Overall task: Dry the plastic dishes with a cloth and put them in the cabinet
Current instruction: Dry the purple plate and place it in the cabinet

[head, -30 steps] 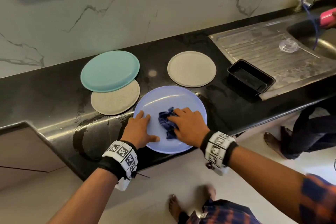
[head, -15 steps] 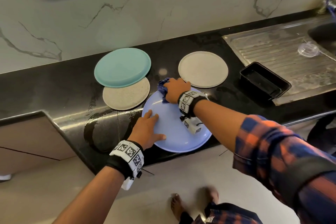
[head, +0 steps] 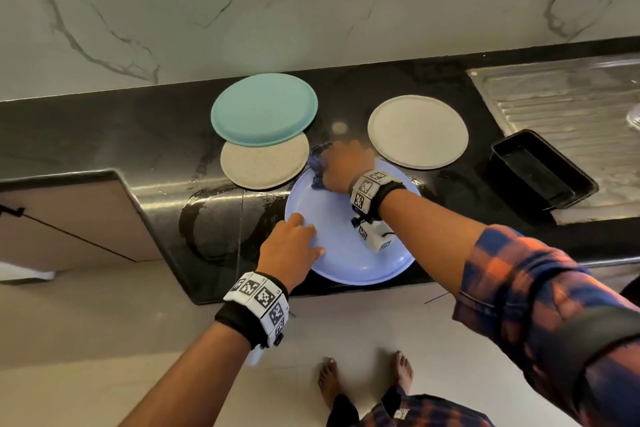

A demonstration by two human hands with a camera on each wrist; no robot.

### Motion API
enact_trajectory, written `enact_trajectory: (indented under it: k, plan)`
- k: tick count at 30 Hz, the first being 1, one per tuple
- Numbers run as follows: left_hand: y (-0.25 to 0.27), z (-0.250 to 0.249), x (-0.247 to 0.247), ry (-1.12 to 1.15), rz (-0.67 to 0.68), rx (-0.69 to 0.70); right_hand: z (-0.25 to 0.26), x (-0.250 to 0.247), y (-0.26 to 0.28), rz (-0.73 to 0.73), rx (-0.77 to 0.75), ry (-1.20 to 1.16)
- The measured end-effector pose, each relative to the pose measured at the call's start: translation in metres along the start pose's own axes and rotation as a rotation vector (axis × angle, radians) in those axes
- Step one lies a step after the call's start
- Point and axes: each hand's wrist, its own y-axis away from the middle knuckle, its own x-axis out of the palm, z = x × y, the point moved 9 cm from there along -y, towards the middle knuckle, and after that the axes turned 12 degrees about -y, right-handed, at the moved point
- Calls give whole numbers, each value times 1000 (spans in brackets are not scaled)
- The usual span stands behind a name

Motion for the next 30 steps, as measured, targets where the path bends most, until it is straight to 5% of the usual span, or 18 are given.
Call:
enact_trajectory:
  k: [8, 11, 14, 23, 30]
  plan:
    - [-2, 24, -3, 171, 108, -10, 40, 22, 29, 4, -315, 111]
    - [-12, 64, -42, 307, -38, -133, 38, 26, 36, -21, -272, 74]
    - [-35, 72, -83, 334, -110, -75, 41, 32, 40, -25, -234, 85]
    - [-118, -30, -97, -42, 210, 330, 53, 43, 58, -95, -268, 32]
    - [-128, -62, -48, -286, 516, 370, 50, 61, 48, -32, -223, 63]
